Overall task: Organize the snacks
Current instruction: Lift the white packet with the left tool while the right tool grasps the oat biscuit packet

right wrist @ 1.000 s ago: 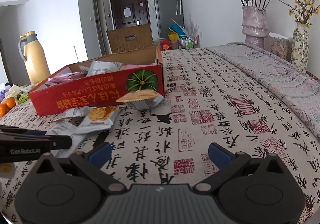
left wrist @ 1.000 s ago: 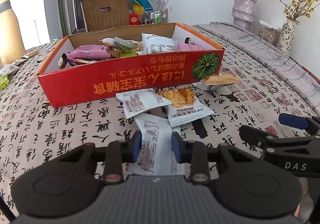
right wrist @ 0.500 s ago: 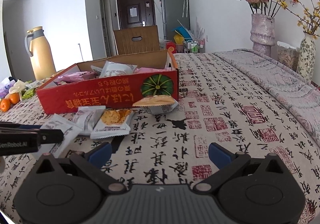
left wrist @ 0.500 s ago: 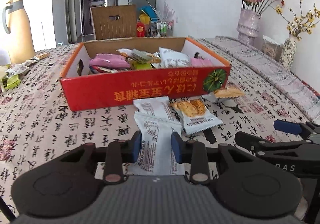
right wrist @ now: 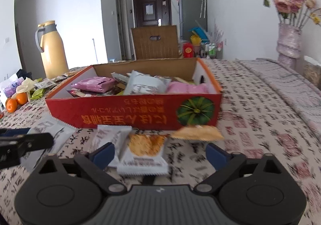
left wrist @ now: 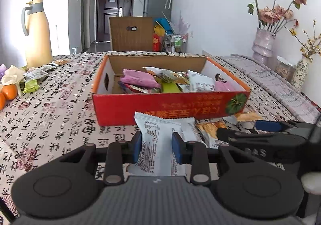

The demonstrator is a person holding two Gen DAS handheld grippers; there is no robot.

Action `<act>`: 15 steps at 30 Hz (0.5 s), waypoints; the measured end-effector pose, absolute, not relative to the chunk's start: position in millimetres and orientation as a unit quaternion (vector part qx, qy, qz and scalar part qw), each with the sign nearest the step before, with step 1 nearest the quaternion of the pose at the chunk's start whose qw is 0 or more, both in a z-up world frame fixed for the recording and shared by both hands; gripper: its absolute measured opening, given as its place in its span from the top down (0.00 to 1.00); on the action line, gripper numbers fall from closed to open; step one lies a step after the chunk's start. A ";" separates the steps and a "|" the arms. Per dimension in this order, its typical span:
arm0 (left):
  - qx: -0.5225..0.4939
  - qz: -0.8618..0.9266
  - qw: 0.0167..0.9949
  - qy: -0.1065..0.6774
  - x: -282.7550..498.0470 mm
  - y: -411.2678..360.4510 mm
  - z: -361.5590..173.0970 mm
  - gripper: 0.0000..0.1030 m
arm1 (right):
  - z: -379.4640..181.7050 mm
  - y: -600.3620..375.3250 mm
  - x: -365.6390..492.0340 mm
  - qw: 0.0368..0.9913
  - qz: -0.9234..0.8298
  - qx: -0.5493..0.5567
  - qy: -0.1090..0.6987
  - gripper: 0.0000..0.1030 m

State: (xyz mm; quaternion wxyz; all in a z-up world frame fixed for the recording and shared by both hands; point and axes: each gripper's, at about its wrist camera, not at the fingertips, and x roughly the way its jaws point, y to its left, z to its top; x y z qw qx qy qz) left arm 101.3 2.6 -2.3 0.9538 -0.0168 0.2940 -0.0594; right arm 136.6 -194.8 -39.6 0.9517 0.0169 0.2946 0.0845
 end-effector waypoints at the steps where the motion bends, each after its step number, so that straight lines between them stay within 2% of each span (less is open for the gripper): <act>1: -0.018 -0.058 0.954 0.294 102.0 4.5 -2.2 0.68 | -40.3 -191.5 143.5 0.949 0.086 0.019 0.302 0.19; 6: -0.026 -0.050 0.954 0.294 106.1 14.1 -2.8 0.68 | -46.5 -176.0 169.2 0.939 0.082 0.016 0.334 0.31; 8: -0.028 -0.048 0.954 0.295 107.3 17.1 -3.2 0.68 | -51.3 -172.6 173.5 0.936 0.076 0.008 0.344 0.39; 9: -0.029 -0.048 0.954 0.295 107.7 18.0 -3.6 0.68 | -54.0 -172.2 175.1 0.934 0.075 0.007 0.350 0.48; 10: -0.030 -0.048 0.954 0.295 108.0 19.4 -3.9 0.68 | -57.4 -171.5 176.5 0.931 0.074 0.005 0.357 0.52; 15: -0.036 -0.050 0.953 0.296 108.8 22.0 -4.8 0.68 | -58.7 -166.2 170.6 0.935 0.076 -0.015 0.347 0.59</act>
